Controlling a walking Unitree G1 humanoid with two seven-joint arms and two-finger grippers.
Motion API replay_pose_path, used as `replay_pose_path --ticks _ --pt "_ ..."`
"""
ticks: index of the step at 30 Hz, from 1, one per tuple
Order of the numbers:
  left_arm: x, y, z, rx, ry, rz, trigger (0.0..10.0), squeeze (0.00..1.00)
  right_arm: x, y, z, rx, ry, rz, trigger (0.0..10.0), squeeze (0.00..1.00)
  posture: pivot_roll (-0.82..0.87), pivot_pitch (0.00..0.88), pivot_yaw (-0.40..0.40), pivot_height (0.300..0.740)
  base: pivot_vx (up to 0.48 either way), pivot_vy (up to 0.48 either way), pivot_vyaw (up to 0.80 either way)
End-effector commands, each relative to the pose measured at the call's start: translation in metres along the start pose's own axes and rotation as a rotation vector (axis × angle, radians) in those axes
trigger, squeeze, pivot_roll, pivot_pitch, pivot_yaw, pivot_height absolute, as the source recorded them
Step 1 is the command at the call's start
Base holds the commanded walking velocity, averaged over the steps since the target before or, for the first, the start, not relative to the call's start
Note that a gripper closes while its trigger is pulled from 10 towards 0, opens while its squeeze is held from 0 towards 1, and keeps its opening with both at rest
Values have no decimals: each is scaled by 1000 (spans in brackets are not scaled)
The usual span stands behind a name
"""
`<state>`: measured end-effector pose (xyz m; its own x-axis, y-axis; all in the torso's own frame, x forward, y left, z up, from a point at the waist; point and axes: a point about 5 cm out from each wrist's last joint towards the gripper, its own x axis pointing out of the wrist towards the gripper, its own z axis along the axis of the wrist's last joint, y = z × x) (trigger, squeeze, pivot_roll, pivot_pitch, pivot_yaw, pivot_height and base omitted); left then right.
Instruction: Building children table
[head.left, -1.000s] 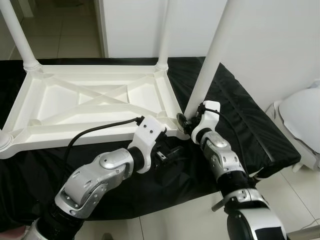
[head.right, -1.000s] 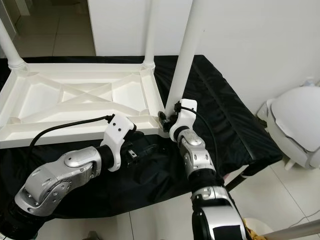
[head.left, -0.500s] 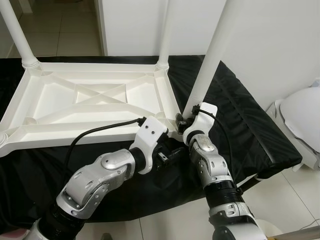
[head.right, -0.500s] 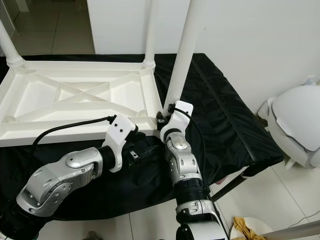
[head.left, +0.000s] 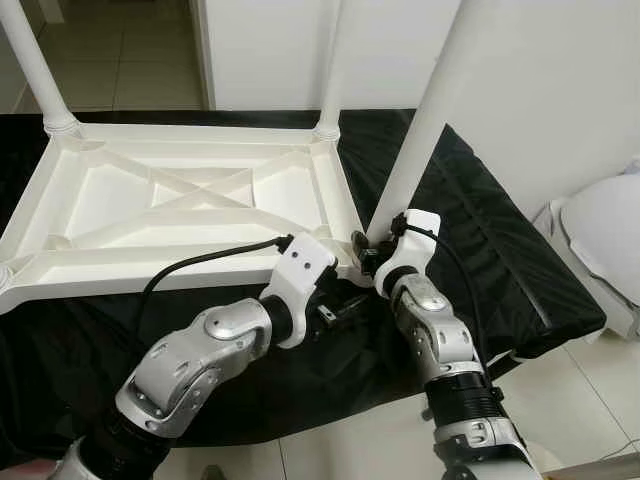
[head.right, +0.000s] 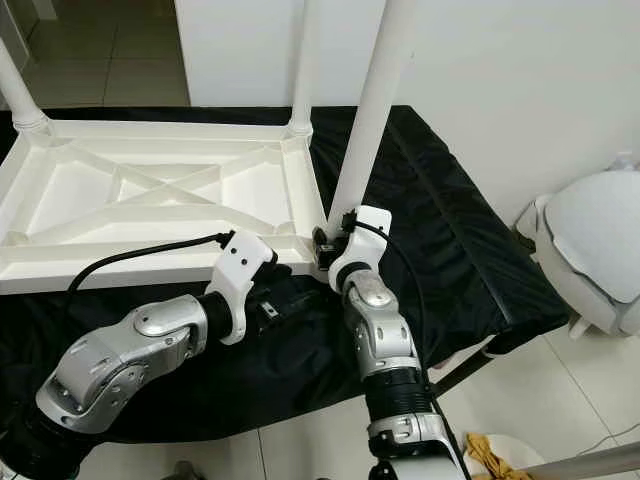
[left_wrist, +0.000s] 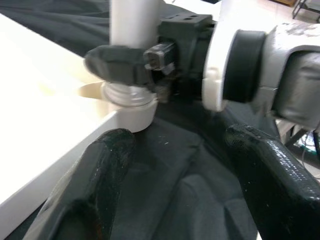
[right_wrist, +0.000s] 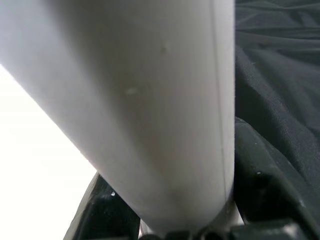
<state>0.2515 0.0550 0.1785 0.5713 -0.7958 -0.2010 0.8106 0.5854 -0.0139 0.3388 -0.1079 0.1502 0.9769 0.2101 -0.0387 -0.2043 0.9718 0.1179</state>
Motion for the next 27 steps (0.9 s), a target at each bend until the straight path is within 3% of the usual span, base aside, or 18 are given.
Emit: replay_pose_path --ticks 1,2,8,9,19,21,23,24,25,26,27 --pt "0 -1 -3 1 7 -57 10000 0 -2 -4 15 64 -93 40 10000 0 23 24 -100 740 0 0 0" --pt "0 -1 -2 1 6 -55 10000 0 -2 -7 16 45 -94 34 10000 1000 20 27 -100 740 0 0 0" --pt "0 1 -1 0 1 -50 10000 0 -3 -10 20 18 -106 61 10000 1000 19 34 -98 740 0 0 0" --pt "0 1 -1 0 0 -46 10000 0 -4 -10 22 19 -120 84 10000 0 18 38 -98 740 0 0 0" --pt "-4 16 -3 9 4 41 10000 0 -4 -19 31 -13 -144 177 10000 0 14 51 -93 740 0 0 0" --pt "-7 35 -4 50 9 169 10000 0 -3 -24 32 -31 -139 190 10000 0 15 52 -93 740 0 0 0" --pt "-9 44 -5 85 12 229 10000 0 -3 -27 32 -36 -136 193 10000 0 15 52 -93 740 0 0 0" --pt "-11 55 -7 60 26 292 10000 0 -3 -29 31 -46 -132 193 10000 0 15 53 -92 740 0 0 0" --pt "-11 55 -7 60 26 292 10000 0 -3 -29 31 -46 -132 193 10000 0 15 53 -92 740 0 0 0" --pt "-11 57 -7 2 9 290 10000 1000 -3 -30 31 -46 -132 195 10000 0 14 55 -91 740 0 0 0" --pt "-12 58 -8 -41 -2 285 10000 1000 -2 -30 31 -46 -132 198 10000 0 13 55 -90 740 0 0 0"
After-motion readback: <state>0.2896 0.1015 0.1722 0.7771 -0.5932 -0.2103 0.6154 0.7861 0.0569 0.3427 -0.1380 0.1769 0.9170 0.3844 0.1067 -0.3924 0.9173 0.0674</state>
